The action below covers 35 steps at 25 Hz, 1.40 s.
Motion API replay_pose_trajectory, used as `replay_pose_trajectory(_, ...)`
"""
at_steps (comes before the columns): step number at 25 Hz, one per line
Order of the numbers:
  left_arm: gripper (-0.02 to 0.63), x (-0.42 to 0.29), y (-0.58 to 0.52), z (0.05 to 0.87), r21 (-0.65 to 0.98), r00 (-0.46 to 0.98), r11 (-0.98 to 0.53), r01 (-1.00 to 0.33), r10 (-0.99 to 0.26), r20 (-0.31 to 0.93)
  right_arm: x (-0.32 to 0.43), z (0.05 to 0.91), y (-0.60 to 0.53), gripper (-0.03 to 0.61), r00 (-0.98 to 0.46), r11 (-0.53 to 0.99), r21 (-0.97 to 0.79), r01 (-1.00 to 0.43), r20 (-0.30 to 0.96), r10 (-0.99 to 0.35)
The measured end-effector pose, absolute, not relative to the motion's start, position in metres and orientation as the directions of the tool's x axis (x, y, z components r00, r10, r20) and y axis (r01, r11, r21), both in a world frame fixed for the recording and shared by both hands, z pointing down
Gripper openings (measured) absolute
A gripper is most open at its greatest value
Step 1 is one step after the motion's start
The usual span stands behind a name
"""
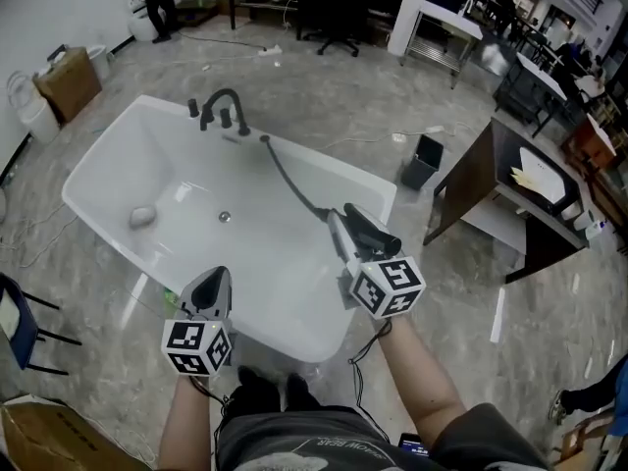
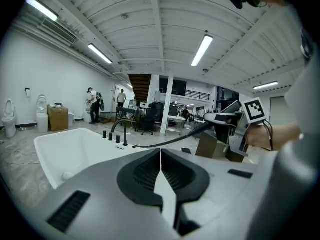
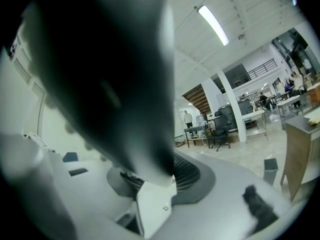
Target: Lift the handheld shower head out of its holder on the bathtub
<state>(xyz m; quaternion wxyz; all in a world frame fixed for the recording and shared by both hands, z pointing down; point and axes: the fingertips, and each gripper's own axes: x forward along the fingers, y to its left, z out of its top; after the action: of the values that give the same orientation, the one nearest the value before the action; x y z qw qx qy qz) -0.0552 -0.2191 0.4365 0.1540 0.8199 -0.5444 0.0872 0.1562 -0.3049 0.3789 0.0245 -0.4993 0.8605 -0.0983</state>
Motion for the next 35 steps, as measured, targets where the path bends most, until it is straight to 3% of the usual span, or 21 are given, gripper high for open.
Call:
replay_pose_trajectory(10,0.015,-0.047,-0.154,0.434,0.168,0.425,-0.391,-0.905,-0.853,0.302,0.155,0.398,-0.208,0.129,-0.522,0.503,-0.166,-0.848,0.093,-0.848)
replay_pose_trajectory(20,0.015,-0.089,-0.035,0.436,0.174,0.418,-0.381,-0.908,-0.853,0.313,0.124,0.390,-0.095,0.129,-0.510,0.495,-0.148,-0.856,0.090,-0.856)
replay_pose_trajectory(35,0.015,-0.092,0.130,0.444,0.188,0.487,-0.450,-0.873,-0.815,0.314,0.119,0.415,0.088,0.130,-0.468,0.448,-0.151,-0.881,0.136,-0.873)
